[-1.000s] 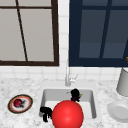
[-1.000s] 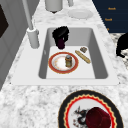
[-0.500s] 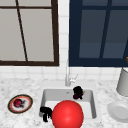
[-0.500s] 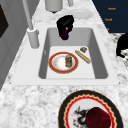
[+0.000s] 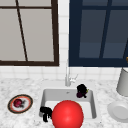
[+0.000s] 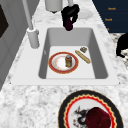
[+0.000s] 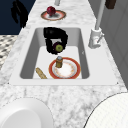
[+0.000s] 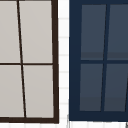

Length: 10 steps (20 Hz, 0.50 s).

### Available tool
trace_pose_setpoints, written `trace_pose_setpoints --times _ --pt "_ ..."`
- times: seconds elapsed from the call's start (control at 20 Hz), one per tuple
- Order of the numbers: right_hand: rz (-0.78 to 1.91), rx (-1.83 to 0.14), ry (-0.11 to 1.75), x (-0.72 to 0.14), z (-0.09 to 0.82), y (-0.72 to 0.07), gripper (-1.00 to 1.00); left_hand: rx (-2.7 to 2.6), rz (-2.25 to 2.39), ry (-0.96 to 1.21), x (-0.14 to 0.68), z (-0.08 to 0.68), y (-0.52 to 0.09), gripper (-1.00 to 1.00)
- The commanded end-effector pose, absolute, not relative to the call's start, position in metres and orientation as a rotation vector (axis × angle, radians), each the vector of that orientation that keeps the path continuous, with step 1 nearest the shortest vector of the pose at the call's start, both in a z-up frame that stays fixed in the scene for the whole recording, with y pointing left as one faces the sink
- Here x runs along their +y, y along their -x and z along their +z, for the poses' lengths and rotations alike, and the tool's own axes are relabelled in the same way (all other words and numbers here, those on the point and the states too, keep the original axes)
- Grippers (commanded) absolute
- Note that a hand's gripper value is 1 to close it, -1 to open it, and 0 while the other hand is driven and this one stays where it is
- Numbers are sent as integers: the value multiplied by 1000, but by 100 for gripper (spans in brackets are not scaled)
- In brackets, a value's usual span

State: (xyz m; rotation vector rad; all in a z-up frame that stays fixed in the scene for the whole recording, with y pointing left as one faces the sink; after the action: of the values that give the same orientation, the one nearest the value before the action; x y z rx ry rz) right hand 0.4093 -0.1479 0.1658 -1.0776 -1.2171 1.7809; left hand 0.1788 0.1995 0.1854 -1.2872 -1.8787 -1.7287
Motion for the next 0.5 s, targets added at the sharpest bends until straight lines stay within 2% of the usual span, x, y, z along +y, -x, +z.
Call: trace_pose_setpoints --times 0.0,0.45 --pt "1733 -1210 1133 -160 187 -397 100 -1879 -1729 1287 200 185 -179 0" --pt "1723 -1190 1122 -191 226 -370 100 -1879 -1729 1287 200 185 -179 0"
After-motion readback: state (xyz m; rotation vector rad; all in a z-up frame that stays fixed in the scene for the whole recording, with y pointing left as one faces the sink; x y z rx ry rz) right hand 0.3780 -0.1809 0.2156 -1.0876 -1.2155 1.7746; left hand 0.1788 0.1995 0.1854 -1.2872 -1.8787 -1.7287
